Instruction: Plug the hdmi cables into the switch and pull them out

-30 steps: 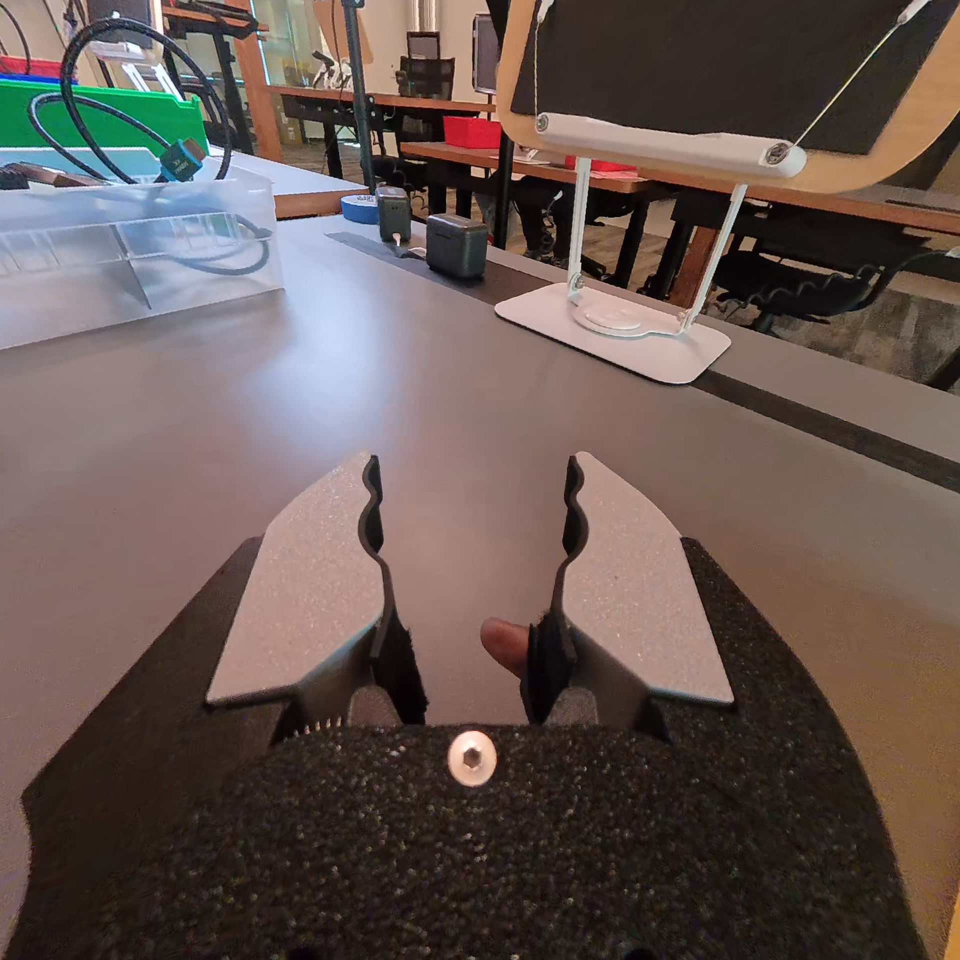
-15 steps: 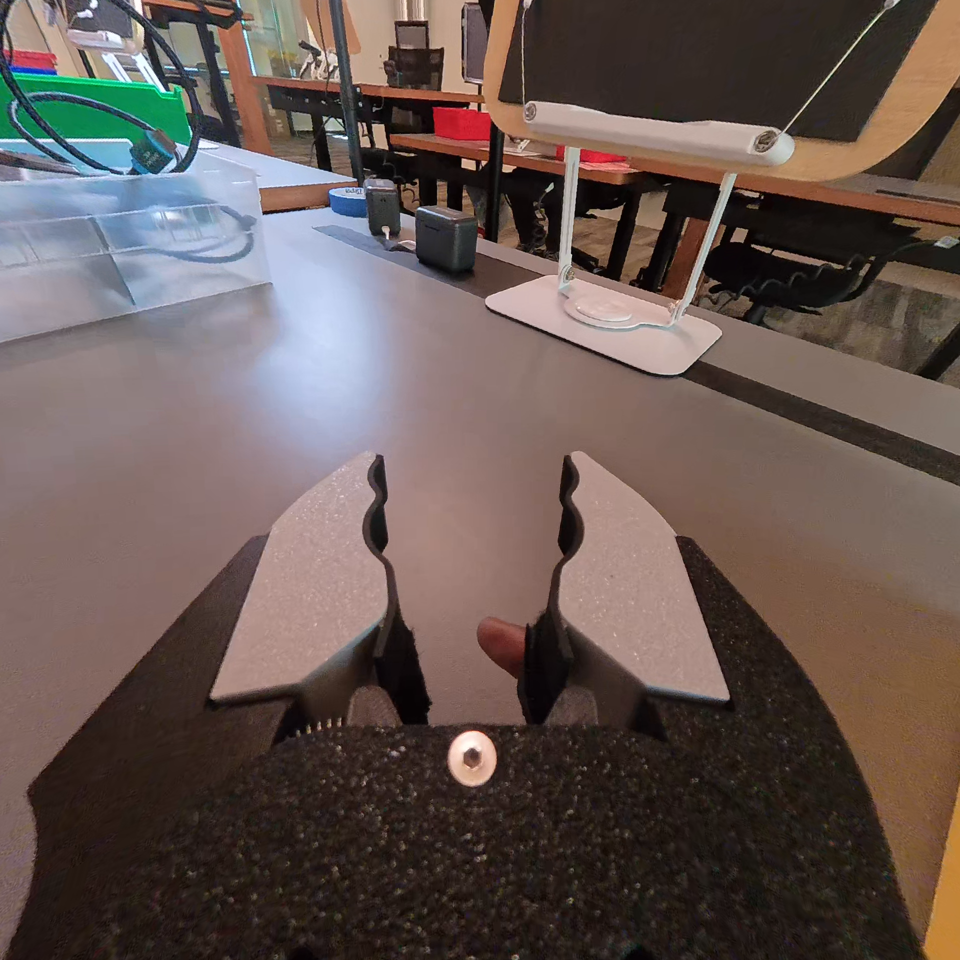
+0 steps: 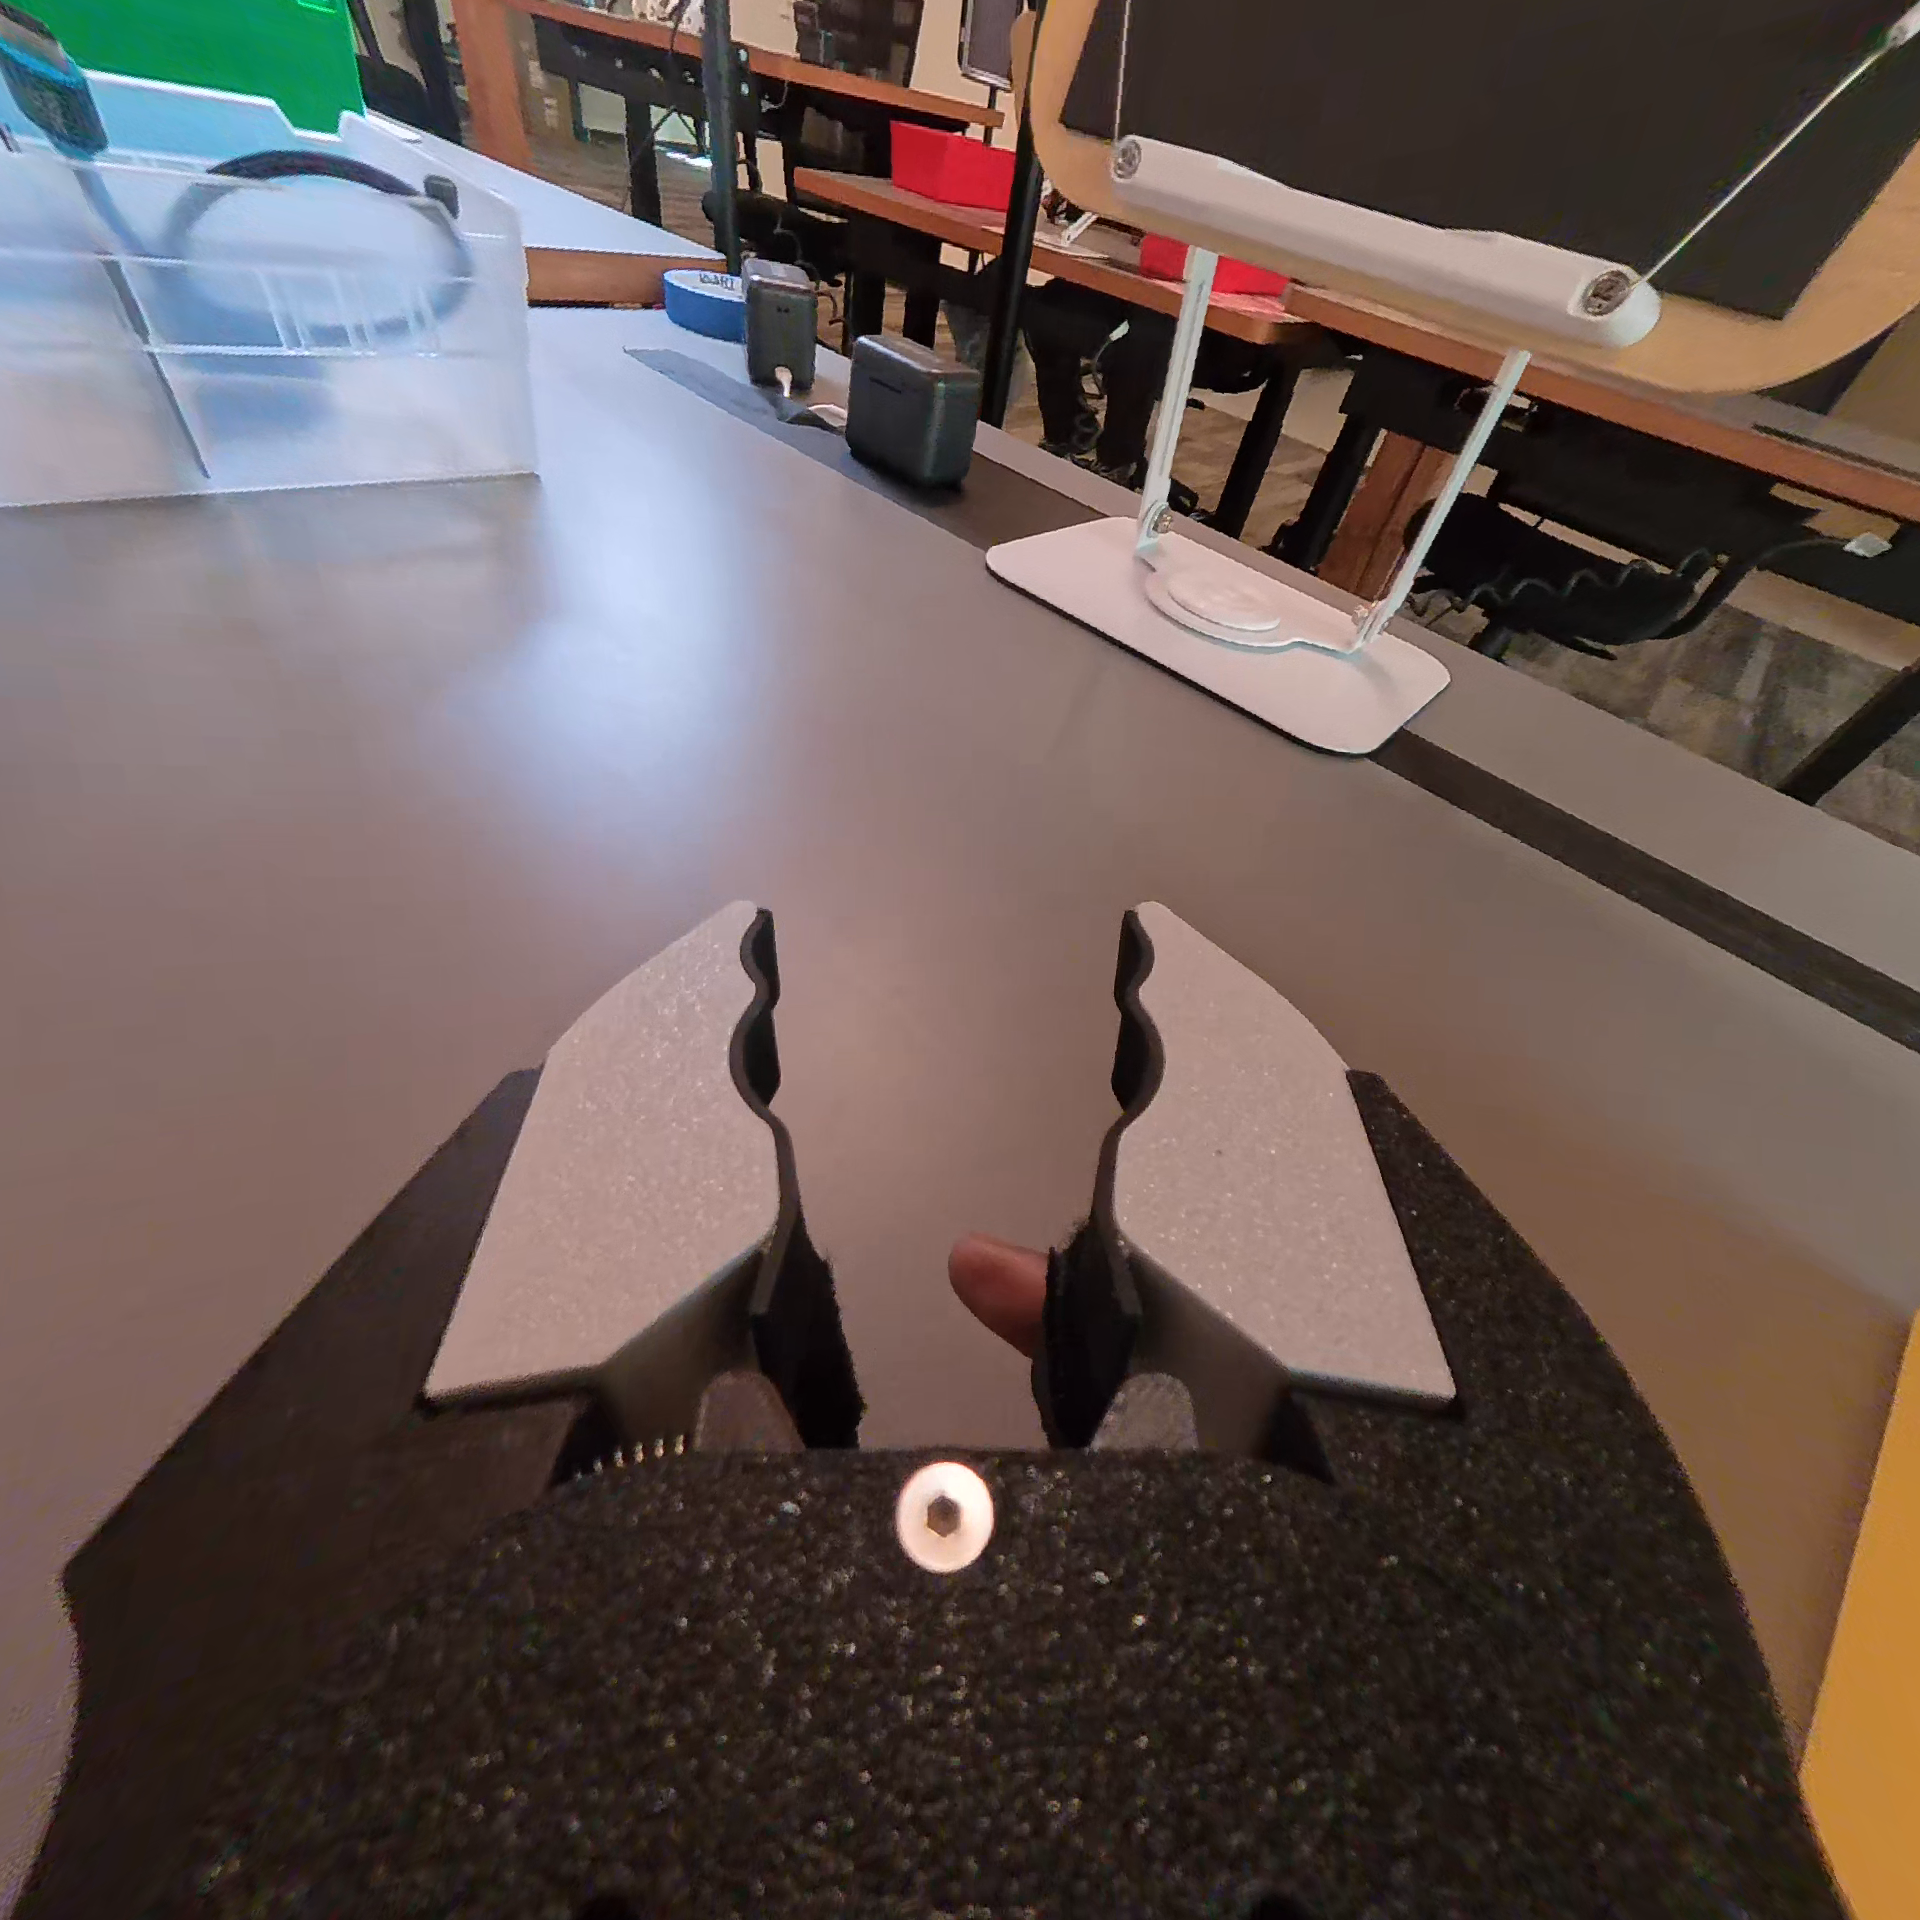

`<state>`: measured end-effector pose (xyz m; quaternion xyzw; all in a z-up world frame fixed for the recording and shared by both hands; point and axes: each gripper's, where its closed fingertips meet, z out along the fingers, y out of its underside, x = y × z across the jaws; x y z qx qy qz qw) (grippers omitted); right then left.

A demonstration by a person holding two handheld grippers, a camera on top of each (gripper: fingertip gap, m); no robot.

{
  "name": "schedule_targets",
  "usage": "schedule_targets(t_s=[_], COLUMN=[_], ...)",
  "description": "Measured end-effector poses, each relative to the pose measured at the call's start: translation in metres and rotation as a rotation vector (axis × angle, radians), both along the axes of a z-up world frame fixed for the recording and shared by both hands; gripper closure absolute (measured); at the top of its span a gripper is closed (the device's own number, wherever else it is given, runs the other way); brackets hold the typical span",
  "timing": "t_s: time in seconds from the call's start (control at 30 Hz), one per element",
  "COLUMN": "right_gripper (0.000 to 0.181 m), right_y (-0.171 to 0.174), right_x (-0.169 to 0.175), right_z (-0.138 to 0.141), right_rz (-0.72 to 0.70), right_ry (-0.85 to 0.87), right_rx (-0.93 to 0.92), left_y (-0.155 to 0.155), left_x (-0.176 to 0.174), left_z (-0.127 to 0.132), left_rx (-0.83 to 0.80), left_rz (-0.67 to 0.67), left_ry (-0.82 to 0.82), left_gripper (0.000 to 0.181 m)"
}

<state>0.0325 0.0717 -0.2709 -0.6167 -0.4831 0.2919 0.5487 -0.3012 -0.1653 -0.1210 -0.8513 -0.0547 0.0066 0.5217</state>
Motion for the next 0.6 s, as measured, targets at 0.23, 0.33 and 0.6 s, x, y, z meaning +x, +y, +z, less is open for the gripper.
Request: schedule_targets(t_s=[0.23, 0.33, 0.6], right_gripper=[0.120, 0.121, 0.127], right_y=[-0.014, -0.021, -0.045], right_x=[-0.008, -0.012, -0.019], right_z=[0.007, 0.012, 0.048], right_rz=[0.076, 0.131, 0.258], right_ry=[0.049, 0.096, 0.281], right_rx=[-0.045, -0.081, -0.152], left_y=[0.046, 0.073, 0.092], left_x=[0.080, 0.109, 0.161], left_z=[0.031, 0.023, 0.016], left_rx=[0.391, 0.503, 0.373], left_rz=[-0.072, -0.043, -0.033], left_ry=[0.084, 0.130, 0.392], left_gripper=[0.154, 0.154, 0.154])
